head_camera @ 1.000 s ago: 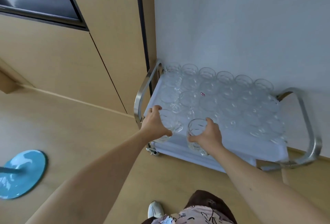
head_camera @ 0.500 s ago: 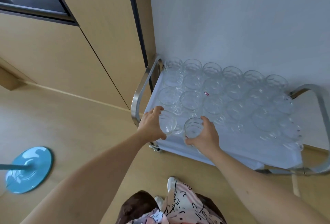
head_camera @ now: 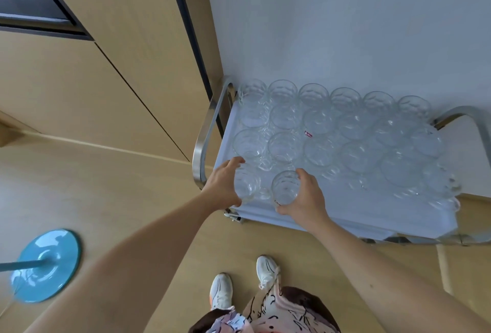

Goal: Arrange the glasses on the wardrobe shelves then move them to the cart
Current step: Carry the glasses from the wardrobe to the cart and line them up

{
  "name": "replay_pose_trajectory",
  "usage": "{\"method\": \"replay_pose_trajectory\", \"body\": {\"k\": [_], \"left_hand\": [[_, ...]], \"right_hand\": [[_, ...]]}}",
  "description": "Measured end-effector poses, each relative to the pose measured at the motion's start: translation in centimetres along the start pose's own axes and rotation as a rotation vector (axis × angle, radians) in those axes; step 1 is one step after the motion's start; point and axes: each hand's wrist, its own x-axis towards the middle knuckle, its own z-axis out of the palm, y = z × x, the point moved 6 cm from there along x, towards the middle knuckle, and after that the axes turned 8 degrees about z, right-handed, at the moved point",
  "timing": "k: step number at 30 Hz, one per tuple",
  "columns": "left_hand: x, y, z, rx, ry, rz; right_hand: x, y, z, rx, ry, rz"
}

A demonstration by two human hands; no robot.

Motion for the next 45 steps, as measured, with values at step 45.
{"method": "replay_pose_trajectory", "body": {"k": [45], "left_hand": [[2.1, -2.8, 1.1, -0.114, 0.033, 0.219]], "right_hand": [[1.7, -1.4, 1.7, 0.110, 0.160, 0.028]]}}
